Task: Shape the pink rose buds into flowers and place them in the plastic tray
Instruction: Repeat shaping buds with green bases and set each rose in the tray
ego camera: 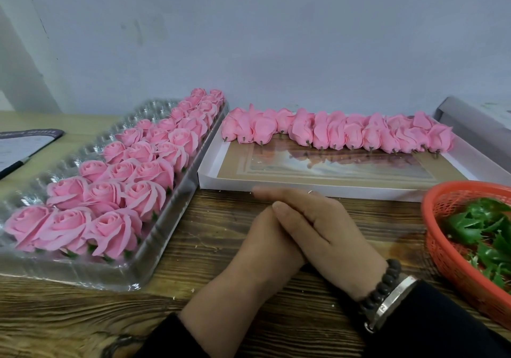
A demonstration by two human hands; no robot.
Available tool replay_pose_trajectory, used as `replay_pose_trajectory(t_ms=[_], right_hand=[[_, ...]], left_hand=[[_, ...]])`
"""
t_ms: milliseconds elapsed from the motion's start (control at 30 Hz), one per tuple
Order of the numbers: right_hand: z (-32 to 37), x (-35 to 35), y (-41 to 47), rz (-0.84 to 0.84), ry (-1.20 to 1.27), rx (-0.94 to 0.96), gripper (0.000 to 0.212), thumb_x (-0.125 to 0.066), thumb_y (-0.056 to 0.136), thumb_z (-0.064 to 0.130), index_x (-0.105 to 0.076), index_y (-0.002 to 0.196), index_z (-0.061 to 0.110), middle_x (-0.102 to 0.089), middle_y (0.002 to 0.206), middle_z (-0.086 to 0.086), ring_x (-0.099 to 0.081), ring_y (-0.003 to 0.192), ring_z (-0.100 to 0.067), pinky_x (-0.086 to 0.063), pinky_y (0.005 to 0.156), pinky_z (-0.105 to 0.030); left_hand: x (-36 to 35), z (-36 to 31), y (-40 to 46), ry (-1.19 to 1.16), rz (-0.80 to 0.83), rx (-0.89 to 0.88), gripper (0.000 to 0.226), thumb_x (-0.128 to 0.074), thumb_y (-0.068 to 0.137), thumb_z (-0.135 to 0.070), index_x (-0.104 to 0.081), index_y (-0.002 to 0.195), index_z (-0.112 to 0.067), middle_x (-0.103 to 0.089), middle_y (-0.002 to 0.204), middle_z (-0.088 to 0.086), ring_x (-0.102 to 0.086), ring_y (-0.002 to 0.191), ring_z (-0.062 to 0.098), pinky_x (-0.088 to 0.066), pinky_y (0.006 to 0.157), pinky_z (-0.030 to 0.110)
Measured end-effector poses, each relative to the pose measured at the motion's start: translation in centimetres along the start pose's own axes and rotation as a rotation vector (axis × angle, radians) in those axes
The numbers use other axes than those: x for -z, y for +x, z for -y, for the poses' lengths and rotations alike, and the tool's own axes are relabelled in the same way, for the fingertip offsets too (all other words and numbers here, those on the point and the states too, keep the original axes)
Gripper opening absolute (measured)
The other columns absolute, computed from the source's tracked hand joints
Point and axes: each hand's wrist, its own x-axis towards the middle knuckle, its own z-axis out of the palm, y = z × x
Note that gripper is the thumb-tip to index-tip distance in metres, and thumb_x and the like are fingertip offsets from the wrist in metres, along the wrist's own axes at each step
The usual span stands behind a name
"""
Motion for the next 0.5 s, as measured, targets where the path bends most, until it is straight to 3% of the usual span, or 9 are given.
replay_pose_trajectory(t_ms=[67, 133, 267, 400, 500], right_hand=[[0.0, 0.0, 0.0, -0.085, 0.145, 0.004, 0.040, -0.034, 0.087, 0.050, -0.051, 0.123, 0.040, -0.059, 0.124, 0.016, -0.052, 0.116, 0.001, -0.041, 0.099, -0.024], [-0.4, -0.1, 0.1, -0.229, 0.274, -0.015, 0.029, -0.042, 0.088, 0.041, -0.052, 0.115, 0.037, -0.061, 0.119, 0.012, -0.055, 0.111, 0.001, -0.044, 0.095, -0.021], [-0.9, -0.5, 0.2, -0.318, 0.312, -0.064, 0.024, -0.054, 0.075, 0.009, -0.054, 0.093, 0.025, -0.062, 0.090, 0.010, -0.060, 0.088, -0.001, -0.045, 0.082, -0.019], [-0.6, -1.2, 0.3, -0.256, 0.256, -0.060, 0.034, -0.064, 0.065, 0.014, -0.049, 0.092, 0.029, -0.062, 0.088, 0.011, -0.060, 0.089, 0.000, -0.046, 0.084, -0.021], [-0.7, -1.3, 0.3, -0.244, 0.276, -0.097, 0.039, -0.071, 0.063, 0.015, -0.048, 0.090, 0.033, -0.063, 0.087, 0.010, -0.060, 0.084, -0.002, -0.047, 0.080, -0.021]], left_hand=[[0.4, 0.0, -0.1, -0.260, -0.056, 0.103, 0.014, -0.054, 0.087, -0.007, -0.063, 0.078, -0.014, -0.064, 0.062, -0.008, -0.059, 0.062, -0.002, -0.046, 0.055, 0.008], [0.8, 0.2, 0.0, -0.554, -0.222, 0.178, 0.017, -0.062, 0.082, -0.006, -0.064, 0.066, -0.013, -0.063, 0.051, -0.002, -0.057, 0.046, 0.008, -0.045, 0.044, 0.015], [0.9, 0.4, 0.4, -0.799, -0.543, 0.183, 0.010, -0.068, 0.077, -0.002, -0.070, 0.083, -0.011, -0.071, 0.073, 0.002, -0.065, 0.070, 0.010, -0.053, 0.063, 0.017], [0.8, 0.6, 0.6, -0.917, -0.549, 0.266, 0.025, -0.066, 0.078, -0.006, -0.067, 0.103, -0.014, -0.074, 0.087, -0.002, -0.068, 0.082, 0.008, -0.055, 0.075, 0.021], [0.7, 0.3, 0.4, -1.010, -0.496, 0.303, 0.035, -0.068, 0.073, -0.014, -0.065, 0.108, -0.012, -0.073, 0.093, 0.007, -0.070, 0.082, 0.012, -0.055, 0.070, 0.021]])
